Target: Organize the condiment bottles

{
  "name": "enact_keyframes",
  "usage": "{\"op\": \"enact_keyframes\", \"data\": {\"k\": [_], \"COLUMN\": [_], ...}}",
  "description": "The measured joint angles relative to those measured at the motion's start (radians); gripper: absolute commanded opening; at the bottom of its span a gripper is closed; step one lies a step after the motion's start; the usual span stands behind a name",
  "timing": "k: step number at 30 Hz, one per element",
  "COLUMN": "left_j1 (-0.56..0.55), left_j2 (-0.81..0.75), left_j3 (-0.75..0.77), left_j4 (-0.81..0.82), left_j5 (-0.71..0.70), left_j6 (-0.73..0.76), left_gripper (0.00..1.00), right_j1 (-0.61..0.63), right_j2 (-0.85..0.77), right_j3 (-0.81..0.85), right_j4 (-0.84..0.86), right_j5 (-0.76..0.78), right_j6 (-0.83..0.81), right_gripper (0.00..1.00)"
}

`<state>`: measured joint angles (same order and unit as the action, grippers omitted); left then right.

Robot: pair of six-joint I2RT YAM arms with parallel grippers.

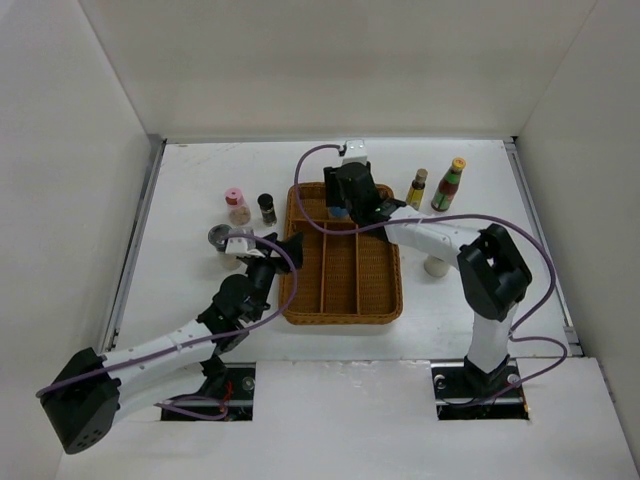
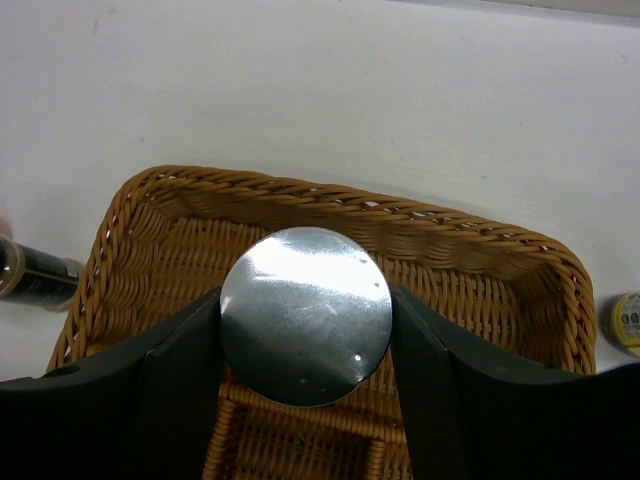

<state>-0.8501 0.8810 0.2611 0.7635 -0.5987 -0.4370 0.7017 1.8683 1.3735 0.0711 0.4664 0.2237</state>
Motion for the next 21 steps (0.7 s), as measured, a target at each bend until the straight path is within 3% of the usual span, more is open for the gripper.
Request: {"op": "enact_keyframes", "data": {"k": [12, 21], "left_j1": [0.033, 0.042], "left_j2": [-0.053, -0.035], "left_j3": [-0.031, -0.031], "left_j4": [0.012, 0.016], "left_j5": [-0.030, -0.034], "left_j6": [-0.002, -0.005], "left_gripper": [0.65, 0.66], "right_j1": [0.000, 0.000], "right_j2": [0.004, 0.004], "right_j3": [0.008, 0.008], "right_j4": [0.008, 0.013], "right_j5": [-0.003, -0.012], "right_j6": [-0.004, -0.003], "right_gripper": [0.54, 0.77]}}
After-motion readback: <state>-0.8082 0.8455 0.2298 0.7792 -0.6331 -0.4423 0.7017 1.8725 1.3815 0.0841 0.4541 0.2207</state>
